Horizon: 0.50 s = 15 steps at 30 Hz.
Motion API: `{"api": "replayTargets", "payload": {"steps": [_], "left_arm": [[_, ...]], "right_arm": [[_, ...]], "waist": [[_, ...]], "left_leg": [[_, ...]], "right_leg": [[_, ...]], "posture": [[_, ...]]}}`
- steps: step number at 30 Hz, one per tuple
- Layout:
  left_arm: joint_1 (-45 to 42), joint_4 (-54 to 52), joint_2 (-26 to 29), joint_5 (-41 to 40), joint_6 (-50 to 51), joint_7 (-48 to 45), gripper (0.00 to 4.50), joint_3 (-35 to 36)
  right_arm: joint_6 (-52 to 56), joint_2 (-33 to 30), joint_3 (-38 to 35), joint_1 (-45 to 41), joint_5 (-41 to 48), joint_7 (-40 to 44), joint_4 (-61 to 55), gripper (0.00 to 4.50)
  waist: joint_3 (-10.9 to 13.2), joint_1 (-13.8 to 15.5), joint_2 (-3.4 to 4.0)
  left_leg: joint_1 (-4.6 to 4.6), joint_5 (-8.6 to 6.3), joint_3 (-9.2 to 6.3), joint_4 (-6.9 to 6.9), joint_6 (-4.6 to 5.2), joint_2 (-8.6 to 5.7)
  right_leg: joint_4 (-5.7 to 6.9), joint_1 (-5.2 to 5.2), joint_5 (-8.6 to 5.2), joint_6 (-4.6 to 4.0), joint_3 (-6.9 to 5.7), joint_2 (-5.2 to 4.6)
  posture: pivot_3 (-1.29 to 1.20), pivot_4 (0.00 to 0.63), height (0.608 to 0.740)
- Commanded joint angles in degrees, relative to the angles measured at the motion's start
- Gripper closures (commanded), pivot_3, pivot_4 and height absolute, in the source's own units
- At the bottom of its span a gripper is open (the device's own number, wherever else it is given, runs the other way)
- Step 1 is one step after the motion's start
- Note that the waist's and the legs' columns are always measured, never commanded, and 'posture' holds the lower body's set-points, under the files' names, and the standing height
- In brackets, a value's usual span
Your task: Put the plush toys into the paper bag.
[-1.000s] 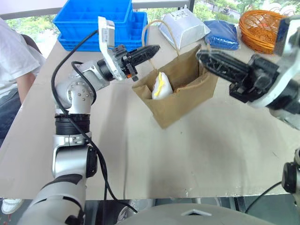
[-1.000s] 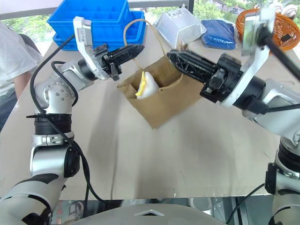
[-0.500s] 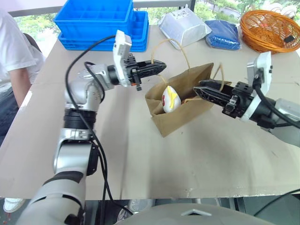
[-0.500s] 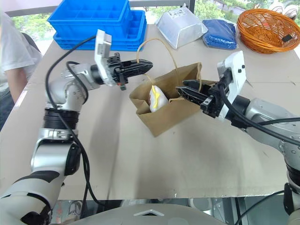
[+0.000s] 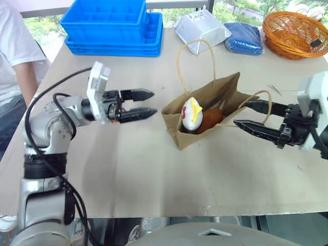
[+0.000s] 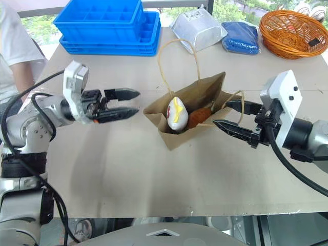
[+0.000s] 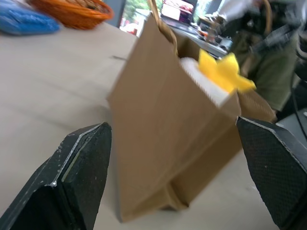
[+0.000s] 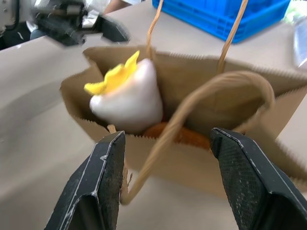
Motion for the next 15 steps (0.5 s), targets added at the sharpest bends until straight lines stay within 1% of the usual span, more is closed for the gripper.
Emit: {"api": "replayTargets", "payload": {"steps": [1, 2, 3, 5, 6, 8, 10, 11, 13, 15], "left_arm": [[0.3, -2.6, -0.5, -0.3, -1.9, 0.5, 0.04, 0.3], [0.3, -2.6, -0.7, -0.1, -2.1, 0.7, 0.04, 0.2], [0.2, -2.6, -1.1, 0.0, -2.3, 1.0, 0.04, 0.1], [0.1, -2.5, -1.6, 0.0, -2.6, 1.4, 0.04, -0.1], [0.1, -2.5, -1.7, 0.0, -2.7, 1.5, 0.04, -0.2], [0.4, -2.9, -2.2, -0.4, -2.6, 1.8, 0.04, -0.3], [0.6, -3.7, -2.3, -0.7, -2.3, 2.1, 0.04, -0.2], [0.8, -4.1, -2.3, -0.9, -2.2, 2.1, 0.04, -0.2], [1.3, -4.7, -2.0, -1.1, -2.1, 1.9, 0.04, -0.1], [2.1, -5.6, -1.7, -1.3, -2.3, 1.4, 0.04, 0.2]], "right_arm": [[-0.6, -0.5, -1.4, -0.5, 2.3, -0.9, 0.8, 1.81], [-0.6, -0.4, -1.2, -0.7, 4.3, -1.7, 1.4, 1.81], [-1.3, -0.1, -0.8, -1.4, 8.0, -3.4, 2.0, 1.81], [-3.6, 0.5, 1.3, -3.4, 16.6, -9.5, 4.1, 1.81], [-4.8, 1.2, 2.5, -4.5, 19.5, -12.2, 4.9, 1.81], [-5.6, 1.4, 4.0, -5.0, 24.2, -14.1, 5.0, 1.81], [-5.9, 0.9, 3.8, -4.1, 28.1, -15.5, 4.5, 1.81], [-6.4, 0.9, 3.0, -3.4, 30.3, -16.1, 4.4, 1.81], [-7.7, 1.8, 1.0, -1.5, 32.4, -14.5, 3.8, 1.81], [-3.2, -1.1, -5.3, 2.6, 31.0, -13.4, 2.5, 1.81]], "waist": [[0.0, 0.2, 0.00], [0.0, 0.2, 0.00], [0.0, 0.2, 0.00], [0.0, 0.3, 0.00], [0.0, 0.2, -0.01], [0.0, 0.1, -0.02], [0.0, 0.2, -0.04], [0.0, 0.2, -0.04], [0.0, 0.2, -0.04], [0.0, 0.5, -0.03]], "left_leg": [[0.00, 0.00, 0.01, 0.00, 0.00, 0.00], [0.00, 0.00, 0.02, 0.00, 0.00, 0.00], [0.00, 0.00, 0.03, 0.00, 0.00, -0.01], [0.00, 0.00, 0.07, 0.01, 0.00, 0.00], [0.00, 0.01, 0.07, 0.01, -0.01, 0.00], [0.03, 0.01, 0.09, 0.00, -0.01, 0.02], [0.02, 0.01, 0.07, 0.00, -0.01, 0.03], [0.01, 0.01, 0.06, 0.00, -0.01, 0.04], [-0.01, 0.00, 0.06, 0.00, -0.01, 0.04], [-0.02, 0.00, 0.08, 0.00, 0.00, 0.03]], "right_leg": [[-0.01, 0.00, 0.00, -0.01, 0.01, 0.00], [-0.02, 0.00, 0.00, -0.01, 0.01, 0.00], [-0.02, 0.01, 0.00, 0.00, 0.02, 0.00], [-0.02, 0.00, 0.00, 0.00, 0.05, 0.00], [-0.02, 0.00, 0.00, 0.00, 0.06, -0.01], [-0.02, 0.00, 0.01, -0.01, 0.07, 0.00], [-0.02, 0.00, 0.00, -0.02, 0.06, 0.01], [-0.02, 0.00, 0.01, -0.02, 0.05, 0.01], [-0.02, 0.00, 0.01, -0.01, 0.06, 0.01], [-0.02, -0.01, 0.01, 0.00, 0.08, 0.00]], "posture": [[0.00, 0.150, 0.740], [0.00, 0.150, 0.740], [0.00, 0.150, 0.740], [0.00, 0.150, 0.740], [0.00, 0.150, 0.740], [0.00, 0.150, 0.740], [0.00, 0.150, 0.740], [0.00, 0.150, 0.740], [0.00, 0.150, 0.740], [0.00, 0.150, 0.740]]}}
